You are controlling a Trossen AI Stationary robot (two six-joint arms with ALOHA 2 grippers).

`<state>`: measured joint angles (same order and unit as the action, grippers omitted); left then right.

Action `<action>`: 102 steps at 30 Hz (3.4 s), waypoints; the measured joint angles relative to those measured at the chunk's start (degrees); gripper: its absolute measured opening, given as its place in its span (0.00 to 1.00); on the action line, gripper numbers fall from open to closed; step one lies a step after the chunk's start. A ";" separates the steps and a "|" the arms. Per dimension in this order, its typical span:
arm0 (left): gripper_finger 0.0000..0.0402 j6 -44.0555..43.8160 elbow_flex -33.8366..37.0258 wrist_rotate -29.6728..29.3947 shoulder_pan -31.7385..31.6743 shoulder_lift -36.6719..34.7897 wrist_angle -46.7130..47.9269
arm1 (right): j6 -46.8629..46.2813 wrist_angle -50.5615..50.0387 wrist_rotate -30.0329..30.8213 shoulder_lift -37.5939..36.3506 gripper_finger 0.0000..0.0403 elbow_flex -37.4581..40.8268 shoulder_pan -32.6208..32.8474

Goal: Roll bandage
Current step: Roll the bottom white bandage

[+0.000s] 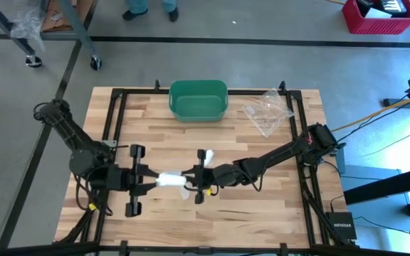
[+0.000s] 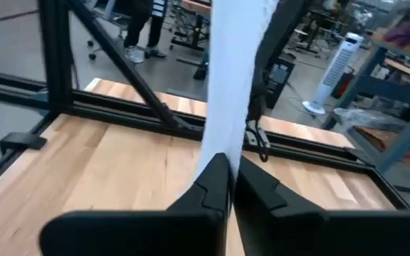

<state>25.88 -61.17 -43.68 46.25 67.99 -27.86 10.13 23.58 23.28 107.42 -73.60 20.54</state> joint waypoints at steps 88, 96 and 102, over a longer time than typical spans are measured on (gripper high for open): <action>0.10 1.13 -9.55 -19.52 -2.81 9.70 13.96 | -15.50 20.64 -9.53 -3.56 0.56 11.35 -0.60; 0.10 1.15 -9.55 -19.52 -2.38 9.70 14.08 | -16.85 -6.94 -10.37 -3.48 0.56 3.09 0.58; 0.10 1.50 -9.55 -19.54 -2.36 9.70 14.09 | -17.51 -28.72 -9.98 -3.76 0.56 -6.20 3.29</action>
<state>27.38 -70.72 -63.23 43.90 77.69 -13.78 -7.38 -5.15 13.30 103.66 -79.80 23.83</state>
